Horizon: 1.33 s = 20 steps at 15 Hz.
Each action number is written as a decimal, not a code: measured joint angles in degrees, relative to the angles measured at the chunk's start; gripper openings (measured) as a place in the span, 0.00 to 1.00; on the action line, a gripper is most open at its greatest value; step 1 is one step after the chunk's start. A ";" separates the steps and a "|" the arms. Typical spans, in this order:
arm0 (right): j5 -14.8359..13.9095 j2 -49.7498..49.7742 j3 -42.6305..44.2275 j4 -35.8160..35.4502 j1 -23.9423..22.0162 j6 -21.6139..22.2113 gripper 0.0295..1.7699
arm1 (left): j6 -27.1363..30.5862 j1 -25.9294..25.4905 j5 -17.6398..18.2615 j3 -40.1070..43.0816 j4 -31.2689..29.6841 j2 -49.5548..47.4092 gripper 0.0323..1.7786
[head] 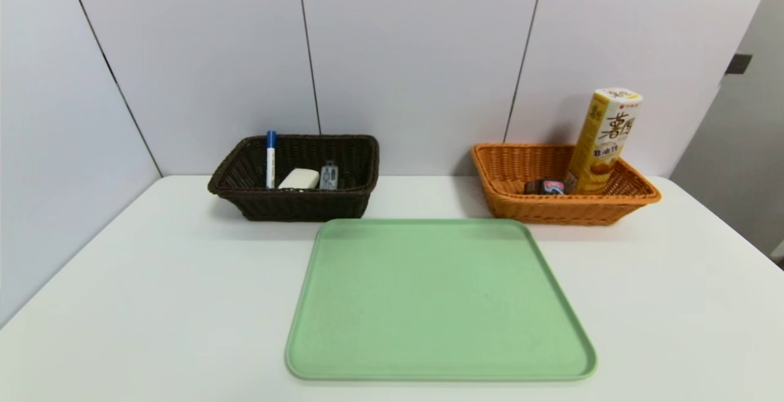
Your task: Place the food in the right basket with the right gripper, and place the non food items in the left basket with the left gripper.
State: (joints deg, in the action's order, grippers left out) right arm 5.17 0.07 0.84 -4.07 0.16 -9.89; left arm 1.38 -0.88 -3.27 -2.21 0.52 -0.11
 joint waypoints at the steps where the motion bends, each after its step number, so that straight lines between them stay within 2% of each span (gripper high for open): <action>1: -1.97 0.00 -0.46 1.88 0.00 0.18 0.97 | -0.30 0.00 0.38 0.12 -0.01 0.00 0.95; 4: -2.97 0.00 -0.77 4.14 0.00 2.06 0.97 | -1.33 0.02 1.82 1.68 -1.05 0.01 0.95; 7: -4.35 -0.02 -0.57 4.78 -0.02 8.68 0.97 | -5.28 0.02 1.48 2.11 -1.37 0.01 0.95; 10: -5.27 -0.02 -0.51 4.36 -0.09 10.81 0.97 | -6.86 0.02 1.38 2.18 -1.56 0.01 0.95; 20: -5.33 0.00 -0.82 3.56 -0.11 11.09 0.97 | -6.89 0.02 1.37 2.21 -1.56 0.04 0.95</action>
State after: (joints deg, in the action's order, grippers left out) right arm -0.16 0.07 0.02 -0.51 0.05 1.21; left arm -5.51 -0.85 -1.90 0.00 -1.04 -0.07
